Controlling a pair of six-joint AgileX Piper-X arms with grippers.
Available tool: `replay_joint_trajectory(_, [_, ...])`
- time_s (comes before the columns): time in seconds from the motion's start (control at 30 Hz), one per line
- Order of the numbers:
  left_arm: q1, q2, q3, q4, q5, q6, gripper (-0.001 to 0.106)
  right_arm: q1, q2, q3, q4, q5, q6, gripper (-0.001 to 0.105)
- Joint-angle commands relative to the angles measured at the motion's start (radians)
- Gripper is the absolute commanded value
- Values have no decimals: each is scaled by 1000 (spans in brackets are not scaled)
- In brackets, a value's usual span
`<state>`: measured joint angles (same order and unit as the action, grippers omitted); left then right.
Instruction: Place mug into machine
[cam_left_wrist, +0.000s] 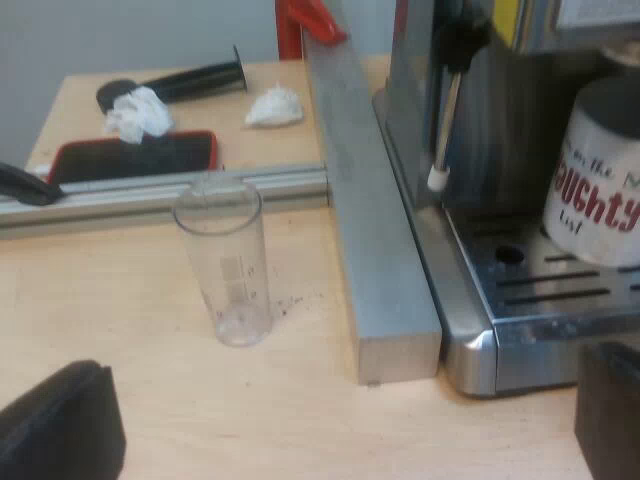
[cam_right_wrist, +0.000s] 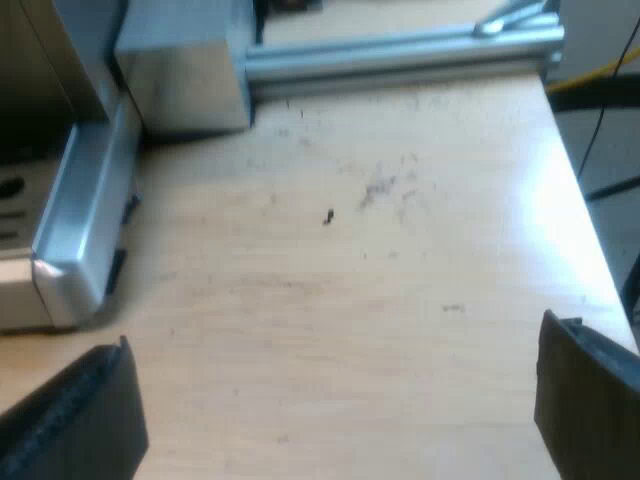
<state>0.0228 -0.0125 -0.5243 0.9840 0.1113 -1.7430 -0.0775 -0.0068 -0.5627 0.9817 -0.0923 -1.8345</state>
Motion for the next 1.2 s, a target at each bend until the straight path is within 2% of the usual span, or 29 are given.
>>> replay_joint_trajectory(0.03, [-3,-135,18,-19,-11,-2,93,0,-44,25,-13,-9,-10,81])
replay_joint_trajectory(0.2, [-3,-135,38,-20,-9,-2,93,0,-44,67,-15,-9,-10,81])
replay_joint_trajectory(1.2, [-3,-135,38,-20,-3,-2,93,0,-44,68,-15,-9,-8,81])
